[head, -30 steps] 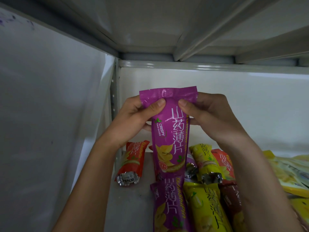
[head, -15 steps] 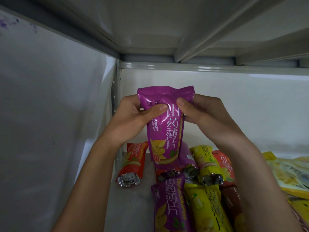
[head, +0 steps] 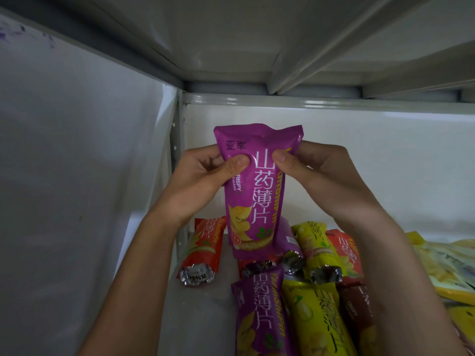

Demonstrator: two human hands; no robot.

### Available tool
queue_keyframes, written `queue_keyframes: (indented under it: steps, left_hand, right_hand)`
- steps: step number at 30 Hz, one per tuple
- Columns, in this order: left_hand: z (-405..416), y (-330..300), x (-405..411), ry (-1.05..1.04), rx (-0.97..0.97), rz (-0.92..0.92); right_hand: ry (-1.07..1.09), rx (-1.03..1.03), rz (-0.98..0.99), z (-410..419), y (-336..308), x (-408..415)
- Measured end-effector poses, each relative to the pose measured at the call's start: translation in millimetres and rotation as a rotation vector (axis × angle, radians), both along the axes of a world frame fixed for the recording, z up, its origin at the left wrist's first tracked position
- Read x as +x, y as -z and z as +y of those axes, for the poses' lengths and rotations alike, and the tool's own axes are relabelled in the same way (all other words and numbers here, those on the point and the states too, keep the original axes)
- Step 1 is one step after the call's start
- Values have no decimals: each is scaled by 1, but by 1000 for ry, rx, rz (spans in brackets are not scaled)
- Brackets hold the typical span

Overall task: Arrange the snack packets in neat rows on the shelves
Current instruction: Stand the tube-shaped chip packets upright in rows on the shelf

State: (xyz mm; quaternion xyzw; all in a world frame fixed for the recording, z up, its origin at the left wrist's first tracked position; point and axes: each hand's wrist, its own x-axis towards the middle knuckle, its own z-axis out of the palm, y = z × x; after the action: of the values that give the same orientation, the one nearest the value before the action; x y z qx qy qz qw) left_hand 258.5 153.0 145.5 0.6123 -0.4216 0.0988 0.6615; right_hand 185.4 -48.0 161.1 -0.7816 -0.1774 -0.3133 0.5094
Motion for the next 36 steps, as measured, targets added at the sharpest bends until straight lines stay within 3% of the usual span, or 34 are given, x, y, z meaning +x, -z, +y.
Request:
queue_keyframes:
  steps: [5, 13, 21, 30, 36]
  left_hand:
    - [2, -1, 0, -23, -30, -31]
    - [-1, 3, 4, 74, 32, 52]
    - [5, 6, 8, 2, 5, 6]
    - [2, 7, 8, -47, -15, -36]
    - [4, 8, 10, -86, -6, -50]
  right_hand:
    - [-65, -49, 36, -7, -1, -4]
    - [53, -19, -48, -6, -1, 2]
    - [-74, -137, -28, -6, -3, -5]
    - [32, -233, -33, -10, 1, -1]
    - [-22, -219, 22, -12, 1, -5]
